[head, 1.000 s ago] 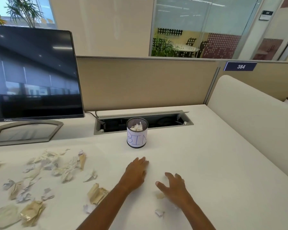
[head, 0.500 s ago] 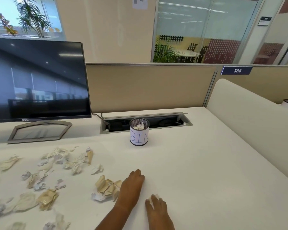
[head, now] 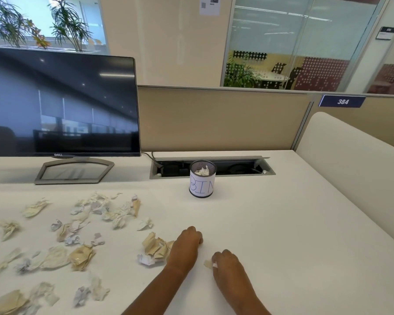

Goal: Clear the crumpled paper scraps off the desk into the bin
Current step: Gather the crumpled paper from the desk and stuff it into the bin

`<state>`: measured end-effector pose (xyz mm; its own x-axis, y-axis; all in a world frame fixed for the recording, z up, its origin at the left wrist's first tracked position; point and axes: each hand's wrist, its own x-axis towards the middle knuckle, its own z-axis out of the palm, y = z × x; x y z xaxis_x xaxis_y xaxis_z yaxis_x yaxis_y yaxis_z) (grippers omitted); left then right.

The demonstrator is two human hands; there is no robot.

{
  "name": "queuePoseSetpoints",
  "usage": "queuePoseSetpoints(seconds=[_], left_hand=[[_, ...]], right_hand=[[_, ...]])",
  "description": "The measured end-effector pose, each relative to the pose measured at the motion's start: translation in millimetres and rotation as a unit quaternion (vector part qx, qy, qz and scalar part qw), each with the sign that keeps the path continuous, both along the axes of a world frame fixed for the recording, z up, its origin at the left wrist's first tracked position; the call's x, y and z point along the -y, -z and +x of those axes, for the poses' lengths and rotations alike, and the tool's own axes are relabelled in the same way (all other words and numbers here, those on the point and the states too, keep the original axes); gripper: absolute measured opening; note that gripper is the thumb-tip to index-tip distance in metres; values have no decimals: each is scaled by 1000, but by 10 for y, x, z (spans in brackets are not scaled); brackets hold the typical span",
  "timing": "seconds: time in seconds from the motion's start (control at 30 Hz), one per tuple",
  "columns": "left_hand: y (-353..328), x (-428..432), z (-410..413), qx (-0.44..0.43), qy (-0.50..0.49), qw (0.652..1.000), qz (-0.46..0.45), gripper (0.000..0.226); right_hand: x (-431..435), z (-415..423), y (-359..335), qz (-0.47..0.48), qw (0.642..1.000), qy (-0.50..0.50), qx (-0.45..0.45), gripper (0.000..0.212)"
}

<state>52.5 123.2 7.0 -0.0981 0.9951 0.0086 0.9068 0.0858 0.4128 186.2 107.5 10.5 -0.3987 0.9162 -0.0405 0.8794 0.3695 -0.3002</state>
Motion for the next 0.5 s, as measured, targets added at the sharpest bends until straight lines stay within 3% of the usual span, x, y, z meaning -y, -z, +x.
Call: queuePoseSetpoints(seconds=[0.2, 0.37, 0.5], left_hand=[[-62, -93, -147, 62, -17, 998, 14, 24], [-253, -315, -364, 105, -60, 990, 74, 17], [-521, -623, -464, 133, -84, 979, 127, 14]], right_hand=[[-142, 46, -66, -95, 990, 26, -102, 20], [-155, -23, -42, -107, 994, -5, -30, 27], [-205, -56, -107, -132, 991, -11, -29, 24]])
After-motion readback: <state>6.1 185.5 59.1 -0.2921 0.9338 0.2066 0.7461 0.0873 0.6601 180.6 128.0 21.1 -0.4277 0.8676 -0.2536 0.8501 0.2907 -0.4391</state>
